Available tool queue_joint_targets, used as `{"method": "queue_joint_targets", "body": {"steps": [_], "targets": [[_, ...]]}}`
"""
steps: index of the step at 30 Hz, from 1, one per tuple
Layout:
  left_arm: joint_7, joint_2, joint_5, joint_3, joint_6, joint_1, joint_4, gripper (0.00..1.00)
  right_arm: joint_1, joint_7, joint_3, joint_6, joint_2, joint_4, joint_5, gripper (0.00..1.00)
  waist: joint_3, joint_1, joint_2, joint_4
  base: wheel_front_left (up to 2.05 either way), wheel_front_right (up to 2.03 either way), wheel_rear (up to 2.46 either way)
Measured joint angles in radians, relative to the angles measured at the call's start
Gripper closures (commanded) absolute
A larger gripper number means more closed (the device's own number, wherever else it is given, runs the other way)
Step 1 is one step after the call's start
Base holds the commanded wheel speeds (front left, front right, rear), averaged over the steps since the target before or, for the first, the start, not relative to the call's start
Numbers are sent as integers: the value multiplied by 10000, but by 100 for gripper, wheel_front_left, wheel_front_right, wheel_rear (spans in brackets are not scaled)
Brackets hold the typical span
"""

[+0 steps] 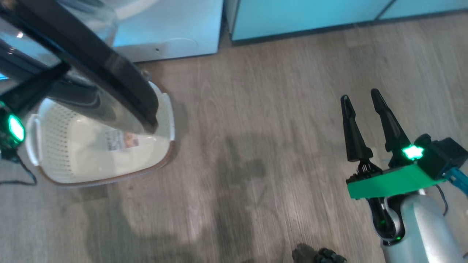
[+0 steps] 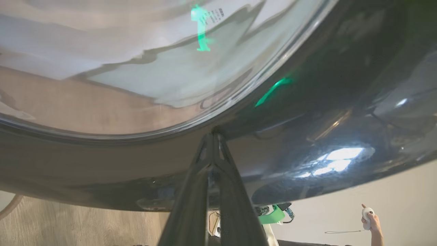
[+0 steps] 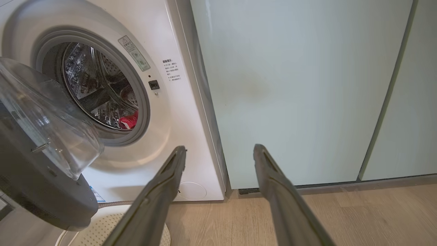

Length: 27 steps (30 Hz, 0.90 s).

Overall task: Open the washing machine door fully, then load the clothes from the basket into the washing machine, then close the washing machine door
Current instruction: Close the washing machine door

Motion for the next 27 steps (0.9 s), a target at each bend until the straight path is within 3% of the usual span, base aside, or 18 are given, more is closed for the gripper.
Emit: {"method": "queue_joint_targets", "body": {"steps": [15,27], "targets": [[-82,836,535,-90,947,-2633,351,100,-892,-470,681,0,46,721,1049,0,1235,1,0,-1677,0,0,0],[-600,1011,1039,-205,1122,-4190,1390,100,-908,-472,748,0,58,677,1452,0,1693,0,0,-2571,0,0,0]]}}
